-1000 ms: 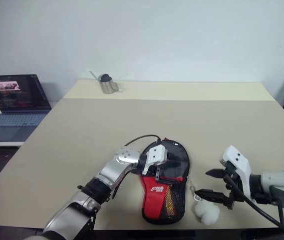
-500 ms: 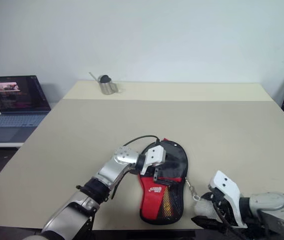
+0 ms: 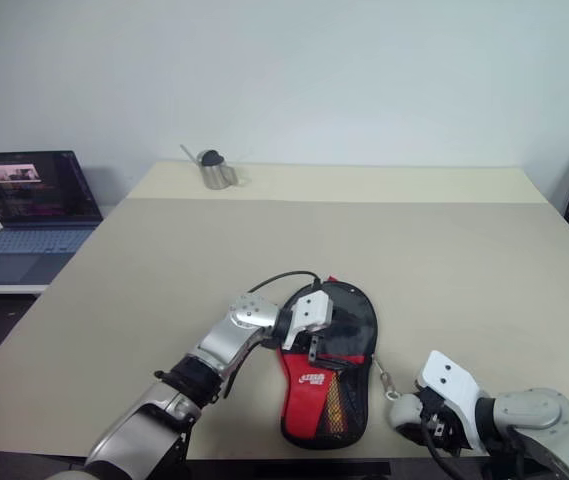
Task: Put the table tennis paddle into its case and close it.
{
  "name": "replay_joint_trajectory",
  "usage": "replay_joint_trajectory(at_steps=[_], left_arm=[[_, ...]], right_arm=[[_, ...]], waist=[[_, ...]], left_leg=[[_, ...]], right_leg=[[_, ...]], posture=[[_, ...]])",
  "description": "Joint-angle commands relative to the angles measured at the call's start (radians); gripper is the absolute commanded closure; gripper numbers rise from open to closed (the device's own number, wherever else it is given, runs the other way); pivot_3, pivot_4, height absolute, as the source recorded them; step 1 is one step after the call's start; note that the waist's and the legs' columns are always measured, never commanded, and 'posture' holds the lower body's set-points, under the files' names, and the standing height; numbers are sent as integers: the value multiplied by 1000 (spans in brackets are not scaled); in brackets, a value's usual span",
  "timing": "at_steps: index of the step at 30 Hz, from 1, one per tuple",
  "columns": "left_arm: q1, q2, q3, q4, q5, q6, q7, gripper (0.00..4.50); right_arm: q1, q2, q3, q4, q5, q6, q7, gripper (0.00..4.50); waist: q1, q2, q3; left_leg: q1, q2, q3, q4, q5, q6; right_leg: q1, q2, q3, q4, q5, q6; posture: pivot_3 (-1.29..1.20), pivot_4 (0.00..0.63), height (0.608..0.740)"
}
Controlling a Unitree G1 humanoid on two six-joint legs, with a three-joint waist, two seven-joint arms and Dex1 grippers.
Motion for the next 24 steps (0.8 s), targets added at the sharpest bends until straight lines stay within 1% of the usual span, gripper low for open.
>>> replay_joint_trajectory(at_steps=[1, 2, 4, 5, 7, 9, 14, 20, 24], left_arm=[[2, 2, -16, 62, 35, -9, -19, 0], [0, 3, -17, 78, 40, -12, -19, 0], [-5, 2, -16, 107, 42, -10, -22, 0], [-10, -2, -15, 123, 43, -9, -22, 0], [-19, -9, -21, 155, 52, -14, -25, 0], [-28, -15, -28, 180, 59, -13, -34, 0], [-51, -41, -52, 258, 99, -79, -19, 0], [-56, -68, -58, 303, 124, -125, -4, 0], [-57, -80, -58, 317, 136, -141, 1, 0]], right_arm=[[-27, -23, -31, 3, -6, -30, 26, 3222], [-33, -28, -41, 7, -3, -32, 34, 3485], [-48, -37, -65, 13, 13, -31, 54, 3866], [-57, -40, -81, 18, 26, -28, 64, 4012], [-77, -55, -114, 31, 47, -21, 92, 4163], [-91, -71, -131, 46, 52, -24, 115, 4188], [-115, -111, -150, 73, 61, -27, 162, 4188], [-86, -126, -223, 11, 142, 24, 205, 4188], [-29, -143, -280, -42, 193, 46, 240, 4188]], waist=[[0, -1, 0], [0, -1, -1], [0, -1, -1], [0, -1, -1], [0, -1, -1], [0, -2, -2], [1, -4, -6], [3, -4, -9], [11, -4, -12]], left_leg=[[0, 0, 0, 0, 0, 0], [1, 0, 0, 0, 0, 0], [2, 0, 0, 0, 0, 0], [2, 0, 0, 0, 0, 0], [5, 0, 0, 0, 0, 0], [6, 0, 0, 0, 0, 0], [7, 0, 0, 0, 0, 0], [7, 0, 0, 0, 0, 0], [7, -1, 0, 0, 0, 0]], right_leg=[[0, 0, 0, 0, 0, 0], [0, 0, 0, 0, 0, 0], [2, 0, 0, 0, 0, 0], [3, 0, 0, 0, 0, 0], [5, 0, 0, 0, -1, 1], [6, 0, 0, 0, -2, 4], [7, 0, 0, 0, -2, 4], [8, 0, 0, -1, -2, 4], [9, -1, 0, -1, -3, 5]], posture=[[0, 150, 740], [0, 150, 740], [0, 150, 740], [0, 150, 740], [0, 150, 740], [0, 150, 740], [0, 150, 740], [0, 150, 740], [0, 150, 740]])
